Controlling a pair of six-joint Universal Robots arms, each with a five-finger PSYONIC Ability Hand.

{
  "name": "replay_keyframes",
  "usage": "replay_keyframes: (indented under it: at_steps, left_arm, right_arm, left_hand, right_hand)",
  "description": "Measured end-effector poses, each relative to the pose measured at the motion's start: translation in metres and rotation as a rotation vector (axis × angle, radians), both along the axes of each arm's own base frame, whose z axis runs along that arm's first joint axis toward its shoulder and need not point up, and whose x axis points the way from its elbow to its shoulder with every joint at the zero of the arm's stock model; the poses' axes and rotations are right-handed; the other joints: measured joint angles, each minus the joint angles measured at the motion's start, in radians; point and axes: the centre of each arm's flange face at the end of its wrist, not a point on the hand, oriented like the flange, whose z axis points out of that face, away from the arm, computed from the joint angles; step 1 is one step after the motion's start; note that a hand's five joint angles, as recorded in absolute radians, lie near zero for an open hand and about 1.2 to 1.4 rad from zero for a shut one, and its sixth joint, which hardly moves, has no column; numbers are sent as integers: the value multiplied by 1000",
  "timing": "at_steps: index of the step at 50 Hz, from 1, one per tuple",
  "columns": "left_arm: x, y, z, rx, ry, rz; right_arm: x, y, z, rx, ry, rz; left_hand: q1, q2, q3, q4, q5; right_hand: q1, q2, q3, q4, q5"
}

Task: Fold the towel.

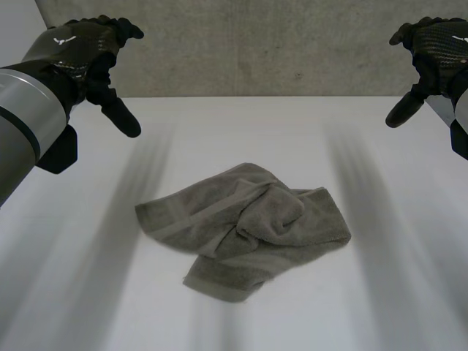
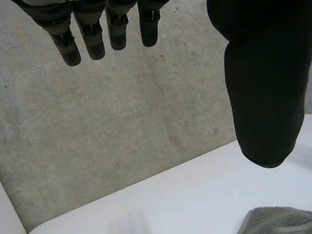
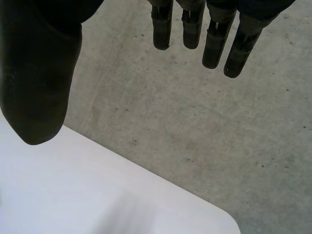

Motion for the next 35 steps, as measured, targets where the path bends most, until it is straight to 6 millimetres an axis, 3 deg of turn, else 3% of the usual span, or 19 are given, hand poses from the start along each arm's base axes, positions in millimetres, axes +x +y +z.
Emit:
replay_keyframes:
  at_steps: [6, 11, 16, 25, 29, 35]
  left_arm:
    - [-13, -2, -15, 20, -3, -37]
    - [-44, -6, -45, 47, -21, -110]
    - [-88, -13, -95, 95, -55, -196]
    - [-134, -20, -172, 189, -122, -281]
    - [-146, -24, -201, 218, -148, -296]
    - [-152, -31, -216, 226, -156, -293]
  right_arm:
    - [3, -1, -2, 11, 62, 56]
    - [6, 1, -16, 51, 226, 128]
    - [7, 4, -34, 106, 400, 188]
    - [7, -1, -59, 182, 465, 209]
    - [8, -5, -70, 213, 466, 213]
    - [10, -8, -82, 247, 469, 225]
  left_hand:
    - [0, 0, 0, 0, 0]
    - [0, 0, 0, 0, 0]
    - [0, 0, 0, 0, 0]
    - [21, 22, 32, 32, 2]
    - [223, 217, 226, 226, 183]
    - [739, 725, 734, 737, 692]
  right_hand:
    - [0, 0, 0, 0, 0]
    - [0, 0, 0, 0, 0]
    - [0, 0, 0, 0, 0]
    - [0, 0, 0, 0, 0]
    - [0, 0, 0, 0, 0]
    - [0, 0, 0, 0, 0]
